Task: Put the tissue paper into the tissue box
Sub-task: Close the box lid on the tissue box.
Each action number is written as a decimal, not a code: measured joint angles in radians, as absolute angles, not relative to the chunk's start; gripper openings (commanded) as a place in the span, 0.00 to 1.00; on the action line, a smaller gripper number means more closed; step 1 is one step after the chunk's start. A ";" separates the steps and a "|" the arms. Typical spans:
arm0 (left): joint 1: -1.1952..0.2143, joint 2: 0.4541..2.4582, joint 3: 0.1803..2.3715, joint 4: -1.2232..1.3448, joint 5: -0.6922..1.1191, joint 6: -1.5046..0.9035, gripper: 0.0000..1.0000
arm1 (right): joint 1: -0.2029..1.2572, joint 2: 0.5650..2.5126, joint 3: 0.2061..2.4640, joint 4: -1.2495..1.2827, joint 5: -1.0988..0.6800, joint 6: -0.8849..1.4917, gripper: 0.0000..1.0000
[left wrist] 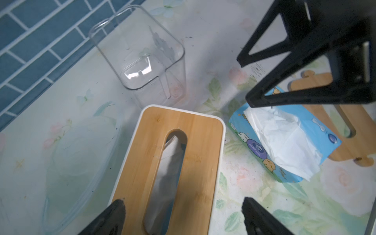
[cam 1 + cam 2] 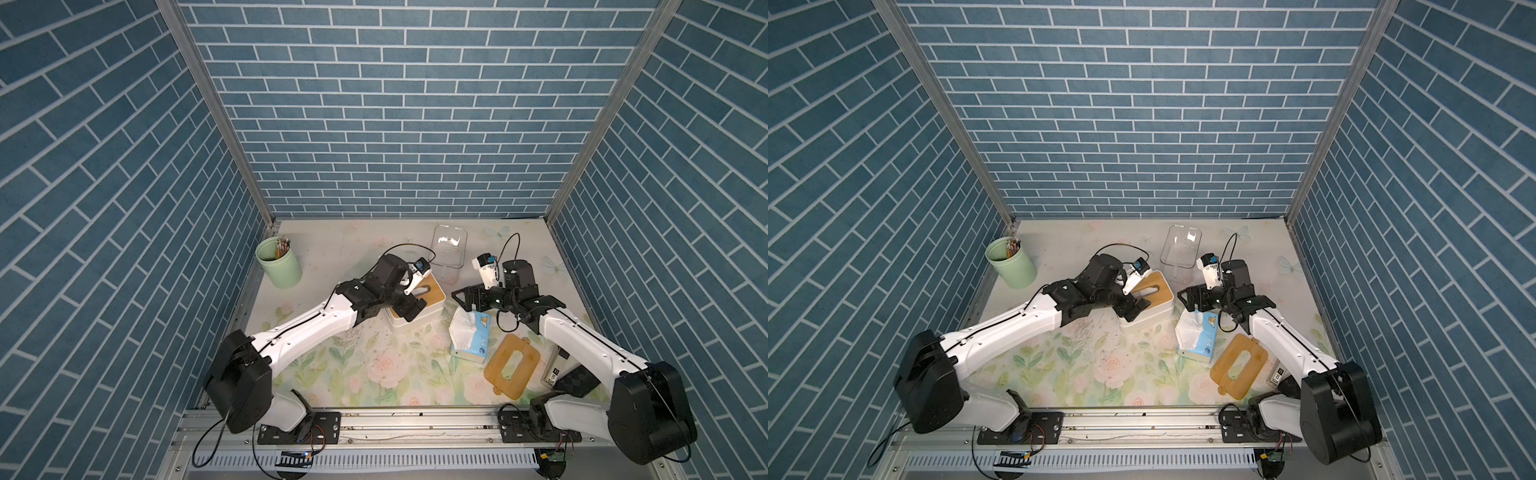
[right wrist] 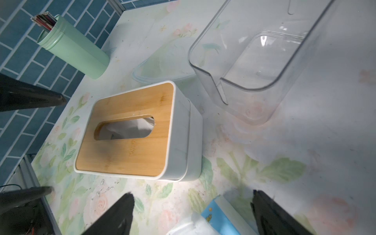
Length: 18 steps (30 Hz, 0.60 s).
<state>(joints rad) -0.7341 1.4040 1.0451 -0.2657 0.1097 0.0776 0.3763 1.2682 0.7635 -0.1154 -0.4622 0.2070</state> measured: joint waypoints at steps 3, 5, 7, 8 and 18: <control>-0.645 1.304 0.910 -0.184 0.111 -0.101 0.96 | 0.410 1.322 0.800 -0.104 -0.484 0.211 0.96; -0.598 1.245 0.828 -0.142 0.102 -0.209 0.98 | 0.428 1.361 0.826 -0.096 -0.490 0.212 0.96; -0.583 1.190 0.759 -0.102 0.094 -0.307 0.98 | 0.440 1.404 0.848 -0.088 -0.494 0.213 0.96; -0.584 1.169 0.731 -0.082 0.093 -0.351 0.98 | 0.446 1.426 0.859 -0.085 -0.496 0.213 0.96; -0.582 1.224 0.578 0.133 0.121 -0.622 0.96 | 0.485 1.559 0.888 -0.030 -0.544 0.232 0.96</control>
